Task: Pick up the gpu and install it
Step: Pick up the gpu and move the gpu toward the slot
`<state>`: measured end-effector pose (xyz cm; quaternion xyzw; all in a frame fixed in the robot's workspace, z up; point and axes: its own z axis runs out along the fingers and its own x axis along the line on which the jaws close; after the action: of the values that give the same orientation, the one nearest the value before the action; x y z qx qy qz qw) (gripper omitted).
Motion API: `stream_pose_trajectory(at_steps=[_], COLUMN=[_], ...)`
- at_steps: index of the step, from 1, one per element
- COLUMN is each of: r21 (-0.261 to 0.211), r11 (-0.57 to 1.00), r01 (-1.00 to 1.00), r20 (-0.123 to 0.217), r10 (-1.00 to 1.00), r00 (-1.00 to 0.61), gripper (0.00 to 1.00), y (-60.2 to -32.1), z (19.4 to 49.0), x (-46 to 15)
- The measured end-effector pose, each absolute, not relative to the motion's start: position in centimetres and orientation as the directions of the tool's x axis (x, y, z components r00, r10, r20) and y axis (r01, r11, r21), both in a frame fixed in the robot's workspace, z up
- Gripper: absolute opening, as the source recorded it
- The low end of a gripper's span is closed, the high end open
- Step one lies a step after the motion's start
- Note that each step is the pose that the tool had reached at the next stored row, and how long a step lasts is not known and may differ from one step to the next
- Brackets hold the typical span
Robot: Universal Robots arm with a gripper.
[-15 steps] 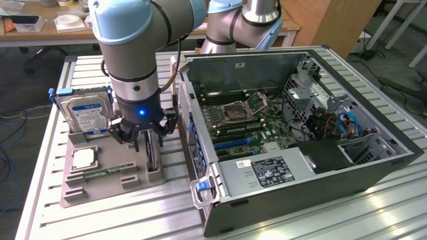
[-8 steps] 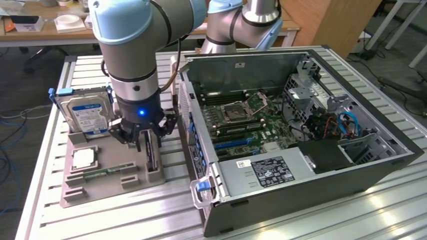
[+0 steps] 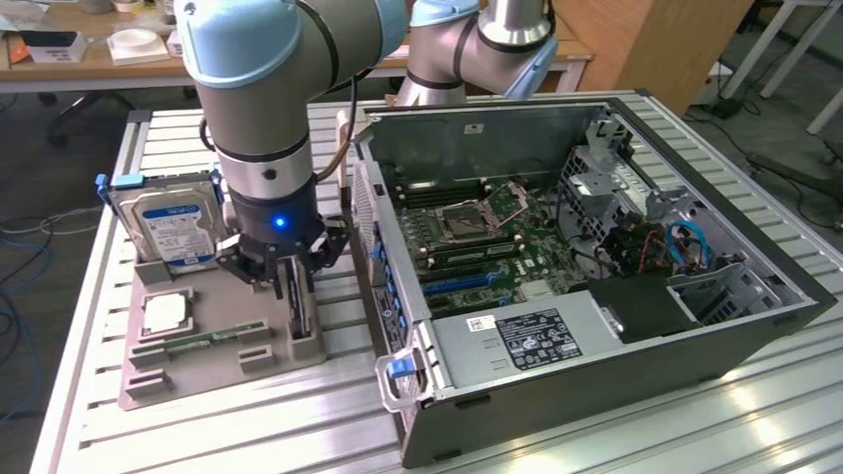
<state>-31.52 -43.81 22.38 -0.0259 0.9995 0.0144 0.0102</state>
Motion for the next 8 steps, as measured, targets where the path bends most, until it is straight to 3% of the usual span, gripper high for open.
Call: stream_pose_trajectory(at_steps=[8], r21=[0.028], r11=[0.998], r01=[-0.052], r20=[-0.021], r10=[-0.052], r00=[-0.998], gripper=[0.42], y=[-43.73], z=[22.39], x=[-31.52])
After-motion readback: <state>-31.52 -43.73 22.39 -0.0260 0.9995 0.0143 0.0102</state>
